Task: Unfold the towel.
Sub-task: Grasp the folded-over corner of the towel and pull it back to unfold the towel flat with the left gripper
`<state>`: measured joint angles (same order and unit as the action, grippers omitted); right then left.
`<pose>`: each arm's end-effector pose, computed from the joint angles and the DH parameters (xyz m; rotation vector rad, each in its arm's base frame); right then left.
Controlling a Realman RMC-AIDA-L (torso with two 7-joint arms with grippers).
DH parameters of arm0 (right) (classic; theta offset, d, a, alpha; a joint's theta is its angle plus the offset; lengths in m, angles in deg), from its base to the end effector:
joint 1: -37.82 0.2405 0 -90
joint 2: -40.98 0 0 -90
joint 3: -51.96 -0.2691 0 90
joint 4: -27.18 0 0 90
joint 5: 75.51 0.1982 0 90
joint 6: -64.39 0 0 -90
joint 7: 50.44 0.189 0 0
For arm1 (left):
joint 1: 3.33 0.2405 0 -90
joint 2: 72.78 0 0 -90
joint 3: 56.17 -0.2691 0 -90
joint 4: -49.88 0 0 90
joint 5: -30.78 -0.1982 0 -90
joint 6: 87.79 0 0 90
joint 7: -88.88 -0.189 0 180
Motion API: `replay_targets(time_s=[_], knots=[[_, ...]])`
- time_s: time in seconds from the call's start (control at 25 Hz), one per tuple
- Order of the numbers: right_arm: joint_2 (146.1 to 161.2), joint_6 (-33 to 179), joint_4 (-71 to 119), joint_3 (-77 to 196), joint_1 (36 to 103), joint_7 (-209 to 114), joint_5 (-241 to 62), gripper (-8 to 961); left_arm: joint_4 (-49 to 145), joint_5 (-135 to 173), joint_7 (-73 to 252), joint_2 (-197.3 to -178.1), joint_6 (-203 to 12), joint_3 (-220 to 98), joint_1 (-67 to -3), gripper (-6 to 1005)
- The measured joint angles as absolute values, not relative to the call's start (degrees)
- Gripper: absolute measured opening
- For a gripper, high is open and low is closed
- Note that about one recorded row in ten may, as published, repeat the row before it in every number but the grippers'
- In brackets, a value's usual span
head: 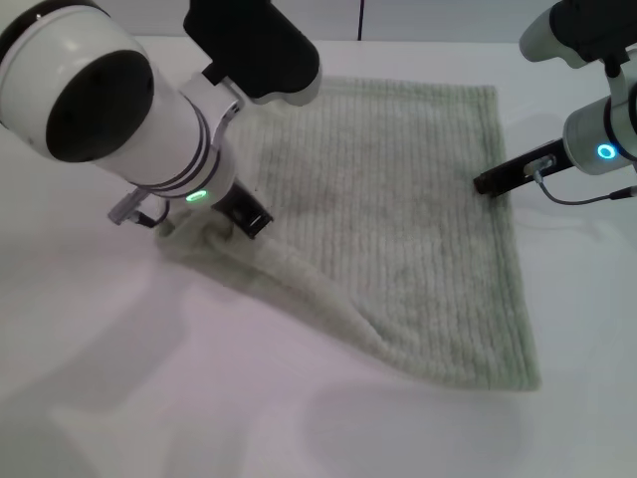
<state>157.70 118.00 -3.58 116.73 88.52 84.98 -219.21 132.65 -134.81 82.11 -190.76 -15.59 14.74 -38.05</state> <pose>0.2548 0.4481 -0.0811 -2.3909 1.0809 -0.2219 -0.1821 0.3751 -0.0864 -2.3358 -0.6117 0.5477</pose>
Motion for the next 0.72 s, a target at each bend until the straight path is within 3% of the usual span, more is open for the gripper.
replay_targets(time_s=[0.72], knots=[[157.7, 117.77, -3.58, 116.74, 88.51, 84.84, -219.21, 14, 140.06, -134.87, 83.48, -190.75, -3.54, 15.35, -36.51, 15]])
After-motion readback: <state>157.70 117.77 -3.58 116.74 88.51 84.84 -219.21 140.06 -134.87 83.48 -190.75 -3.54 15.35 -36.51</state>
